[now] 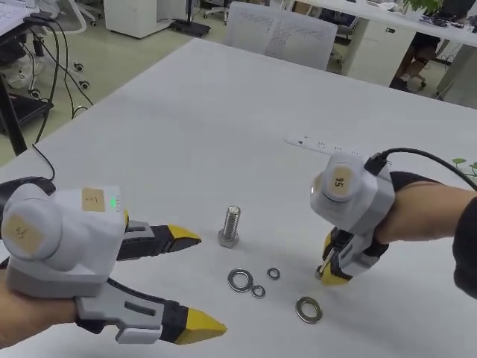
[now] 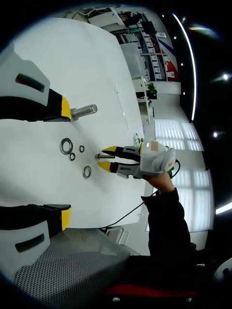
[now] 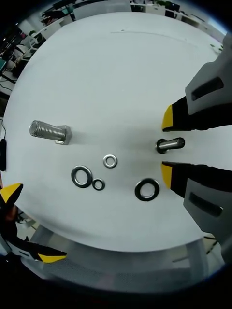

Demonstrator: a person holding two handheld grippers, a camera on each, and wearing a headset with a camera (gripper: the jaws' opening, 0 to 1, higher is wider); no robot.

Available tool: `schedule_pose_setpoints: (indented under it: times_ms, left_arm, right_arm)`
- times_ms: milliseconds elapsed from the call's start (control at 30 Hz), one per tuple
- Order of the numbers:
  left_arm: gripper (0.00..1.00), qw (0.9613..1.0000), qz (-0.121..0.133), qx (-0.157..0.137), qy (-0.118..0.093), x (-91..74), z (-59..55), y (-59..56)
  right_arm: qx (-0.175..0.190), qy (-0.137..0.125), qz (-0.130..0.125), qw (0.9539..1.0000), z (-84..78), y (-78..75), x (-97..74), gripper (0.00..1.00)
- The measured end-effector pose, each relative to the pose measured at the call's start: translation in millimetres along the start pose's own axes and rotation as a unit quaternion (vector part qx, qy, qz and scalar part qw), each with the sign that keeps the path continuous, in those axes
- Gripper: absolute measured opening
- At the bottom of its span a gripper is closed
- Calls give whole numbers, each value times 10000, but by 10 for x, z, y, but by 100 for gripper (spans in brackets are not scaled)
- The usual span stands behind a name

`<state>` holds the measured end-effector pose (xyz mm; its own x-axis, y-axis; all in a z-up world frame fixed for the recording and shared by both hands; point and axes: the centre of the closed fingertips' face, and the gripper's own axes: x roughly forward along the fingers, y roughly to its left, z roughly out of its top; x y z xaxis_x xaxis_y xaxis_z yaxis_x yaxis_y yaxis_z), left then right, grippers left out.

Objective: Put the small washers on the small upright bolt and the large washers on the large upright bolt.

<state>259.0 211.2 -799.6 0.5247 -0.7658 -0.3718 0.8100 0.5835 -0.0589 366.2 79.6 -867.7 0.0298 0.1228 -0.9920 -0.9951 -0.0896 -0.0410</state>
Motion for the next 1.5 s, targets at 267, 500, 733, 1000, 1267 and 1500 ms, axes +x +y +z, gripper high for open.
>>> schedule_pose_setpoints:
  times_ms: [267, 500, 733, 1000, 1267, 1500]
  left_arm:
    - [69, 10000, 17, -4, -6, -7, 4, 1]
    - [69, 10000, 19, 3, -8, -4, 9, 10]
    - [69, 10000, 23, 9, -19, 4, 15, 26]
    - [69, 10000, 44, 23, -38, -13, 16, 34]
    - [68, 10000, 64, 32, -64, -32, 12, 28]
    - [68, 9999, 73, 32, -85, -41, 17, 12]
  right_arm:
    - [11, -157, -10, 9999, 80, -8, -48, 37]
    - [-54, -298, -14, 9995, 209, -13, -91, 40]
    - [-151, -358, -26, 9992, 314, -18, -116, 42]
    - [-263, -357, -1, 9990, 419, 32, -102, 42]
    - [-395, -298, 21, 9988, 502, 86, -69, 41]
    - [-548, -283, 54, 9981, 612, 148, -29, 40]
